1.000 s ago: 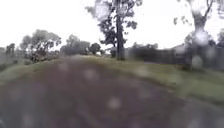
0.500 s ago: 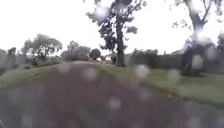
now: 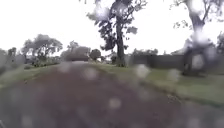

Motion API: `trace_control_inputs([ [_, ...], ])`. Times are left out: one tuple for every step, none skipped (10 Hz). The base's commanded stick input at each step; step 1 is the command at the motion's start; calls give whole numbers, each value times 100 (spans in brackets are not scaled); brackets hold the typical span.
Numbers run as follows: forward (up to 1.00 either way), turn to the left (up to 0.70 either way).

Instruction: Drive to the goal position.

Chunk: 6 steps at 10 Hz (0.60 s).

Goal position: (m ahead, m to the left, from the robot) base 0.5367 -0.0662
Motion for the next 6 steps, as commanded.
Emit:
trace_control_inputs([
  [100, 0],
  [100, 0],
  [100, 0],
  [100, 0],
  [63, 0],
  [25, 0],
])
